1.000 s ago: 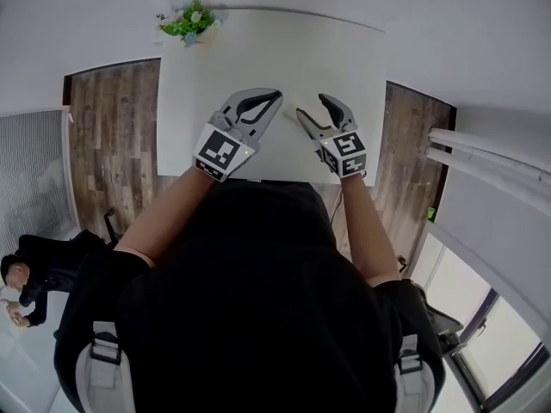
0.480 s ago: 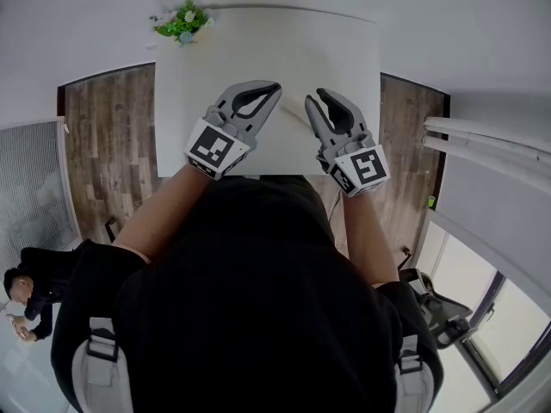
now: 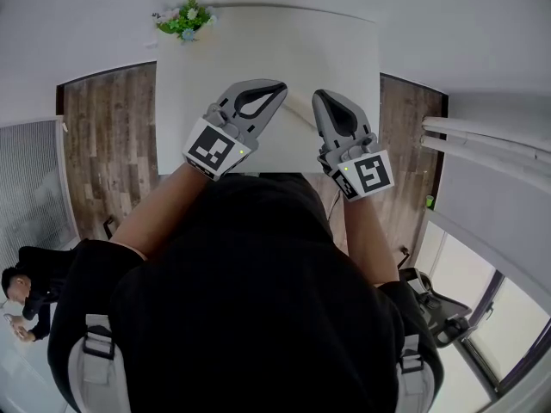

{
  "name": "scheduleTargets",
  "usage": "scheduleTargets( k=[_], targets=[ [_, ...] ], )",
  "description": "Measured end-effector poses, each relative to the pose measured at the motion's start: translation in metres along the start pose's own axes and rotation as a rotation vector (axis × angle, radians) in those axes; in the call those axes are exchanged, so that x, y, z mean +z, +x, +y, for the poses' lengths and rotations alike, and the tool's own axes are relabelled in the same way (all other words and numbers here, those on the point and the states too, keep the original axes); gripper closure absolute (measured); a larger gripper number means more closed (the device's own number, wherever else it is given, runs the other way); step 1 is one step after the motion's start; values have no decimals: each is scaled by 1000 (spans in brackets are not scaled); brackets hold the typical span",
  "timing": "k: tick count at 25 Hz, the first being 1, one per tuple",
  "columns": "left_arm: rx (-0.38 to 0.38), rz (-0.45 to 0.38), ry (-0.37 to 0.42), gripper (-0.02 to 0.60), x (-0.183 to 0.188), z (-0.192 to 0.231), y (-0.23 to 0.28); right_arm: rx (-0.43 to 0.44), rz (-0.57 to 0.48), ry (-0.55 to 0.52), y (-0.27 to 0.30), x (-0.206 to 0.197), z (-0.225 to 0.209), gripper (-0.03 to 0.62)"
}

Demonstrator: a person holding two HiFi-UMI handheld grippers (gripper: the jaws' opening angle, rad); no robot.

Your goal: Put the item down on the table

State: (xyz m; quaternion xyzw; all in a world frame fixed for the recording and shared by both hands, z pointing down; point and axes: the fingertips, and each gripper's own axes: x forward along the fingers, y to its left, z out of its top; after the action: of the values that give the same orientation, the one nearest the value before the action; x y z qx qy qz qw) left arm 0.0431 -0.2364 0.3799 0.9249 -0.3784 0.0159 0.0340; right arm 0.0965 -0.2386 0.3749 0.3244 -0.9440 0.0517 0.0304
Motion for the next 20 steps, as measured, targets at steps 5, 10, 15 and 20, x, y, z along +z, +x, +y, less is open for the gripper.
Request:
scheduleTargets(
  k=[5,10,15,20],
  targets=[
    [-1,-3,1,588,1,0,-2,10,0,-15,0,3,5,591],
    [4,-12,3,588,4,2,-3,10,-8,-21,2,8,6,591],
    [4,-10,2,588,5,1,-4,11,-12,-21,1,10,6,591],
    [6,-11,4,588,4,2,2,9,-3,-24,1,6,1,591]
  ],
)
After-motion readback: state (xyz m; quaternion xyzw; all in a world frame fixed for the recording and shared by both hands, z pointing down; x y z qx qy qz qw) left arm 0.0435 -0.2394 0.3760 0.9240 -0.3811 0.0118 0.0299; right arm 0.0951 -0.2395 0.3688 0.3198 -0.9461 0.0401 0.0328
